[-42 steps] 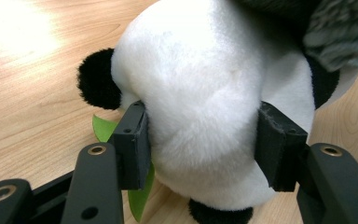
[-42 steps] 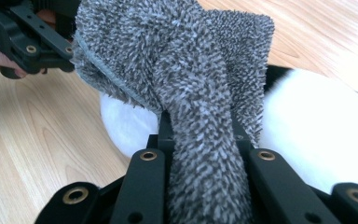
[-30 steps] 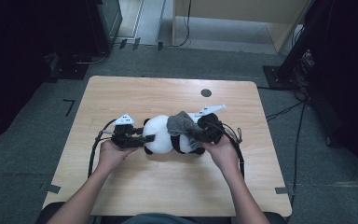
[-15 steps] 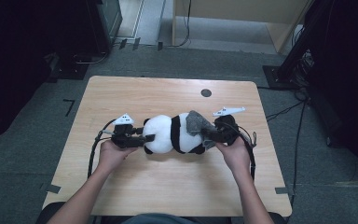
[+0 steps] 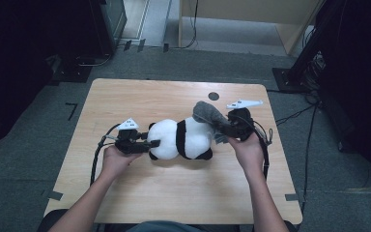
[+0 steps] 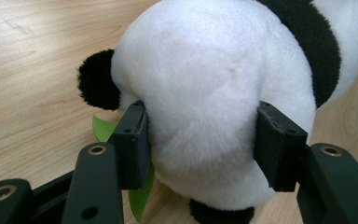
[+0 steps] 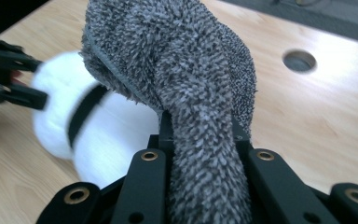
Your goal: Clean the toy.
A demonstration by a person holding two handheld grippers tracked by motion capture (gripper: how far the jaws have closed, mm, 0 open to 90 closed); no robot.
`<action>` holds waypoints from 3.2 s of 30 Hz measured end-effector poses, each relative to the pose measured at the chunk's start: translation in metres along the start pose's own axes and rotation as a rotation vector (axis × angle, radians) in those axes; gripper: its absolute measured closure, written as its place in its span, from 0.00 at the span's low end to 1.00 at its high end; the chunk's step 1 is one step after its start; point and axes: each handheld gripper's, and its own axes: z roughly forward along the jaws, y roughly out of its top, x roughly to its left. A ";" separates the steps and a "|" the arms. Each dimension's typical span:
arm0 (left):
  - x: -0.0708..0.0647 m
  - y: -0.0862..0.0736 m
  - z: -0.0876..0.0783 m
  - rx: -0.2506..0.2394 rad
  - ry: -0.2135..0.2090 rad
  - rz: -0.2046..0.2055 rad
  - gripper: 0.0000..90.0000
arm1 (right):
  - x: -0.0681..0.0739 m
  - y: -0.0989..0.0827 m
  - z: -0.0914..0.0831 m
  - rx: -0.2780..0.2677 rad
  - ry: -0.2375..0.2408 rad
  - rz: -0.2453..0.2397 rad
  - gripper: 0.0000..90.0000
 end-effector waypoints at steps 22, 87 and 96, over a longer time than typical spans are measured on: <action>0.000 0.001 0.000 -0.008 0.003 0.007 0.48 | 0.097 0.049 0.107 0.107 0.146 -0.163 0.85; 0.000 0.000 -0.001 0.010 0.005 0.011 0.51 | -0.035 -0.038 -0.012 -0.051 -0.007 0.098 0.84; 0.001 0.000 0.000 0.005 0.005 0.009 0.50 | -0.017 -0.038 0.027 0.033 0.021 -0.079 0.84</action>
